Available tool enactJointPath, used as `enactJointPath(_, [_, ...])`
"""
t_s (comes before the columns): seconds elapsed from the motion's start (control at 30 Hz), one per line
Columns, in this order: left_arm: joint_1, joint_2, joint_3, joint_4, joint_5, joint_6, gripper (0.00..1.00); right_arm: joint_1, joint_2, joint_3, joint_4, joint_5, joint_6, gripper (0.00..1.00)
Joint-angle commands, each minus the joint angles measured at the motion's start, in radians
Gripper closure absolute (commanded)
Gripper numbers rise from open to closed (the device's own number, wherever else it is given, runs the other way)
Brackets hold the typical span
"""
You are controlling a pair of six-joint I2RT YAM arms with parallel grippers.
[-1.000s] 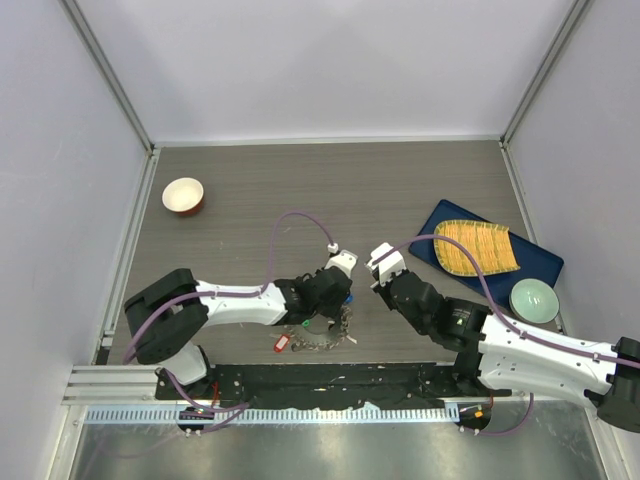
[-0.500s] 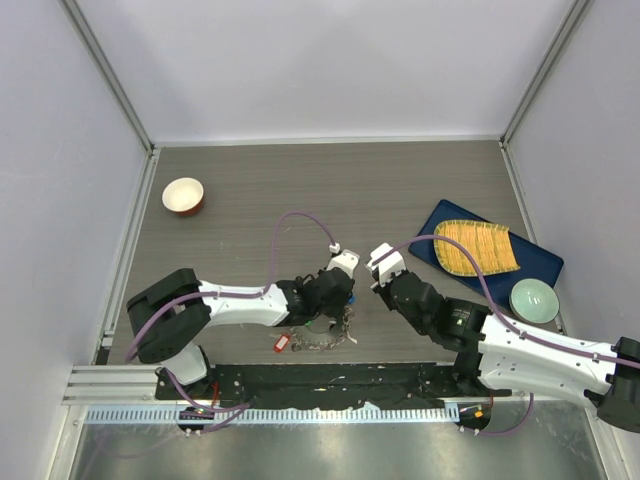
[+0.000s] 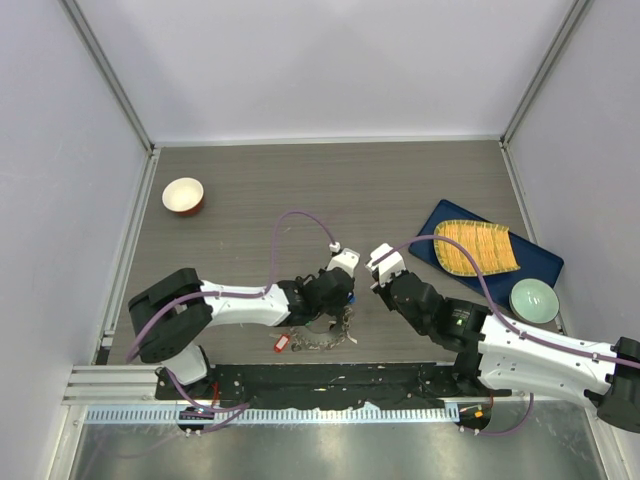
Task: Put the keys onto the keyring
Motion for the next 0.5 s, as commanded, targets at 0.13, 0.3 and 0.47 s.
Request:
enactJointPath(0.13, [-0.007,0.024,0.049,0.054,-0.011,-0.011,0.7,-0.003,-0.02,-0.006,0.047,0.004,0.017,0.99])
enactJointPath(0.3, [-0.007,0.035,0.051,0.045,-0.015,-0.015,0.73,-0.003,-0.021,-0.006,0.05,0.004,0.017,0.99])
enactJointPath(0.47, [-0.007,0.032,0.049,0.019,-0.018,-0.035,0.73,-0.005,-0.02,-0.004,0.048,0.0,0.017,0.99])
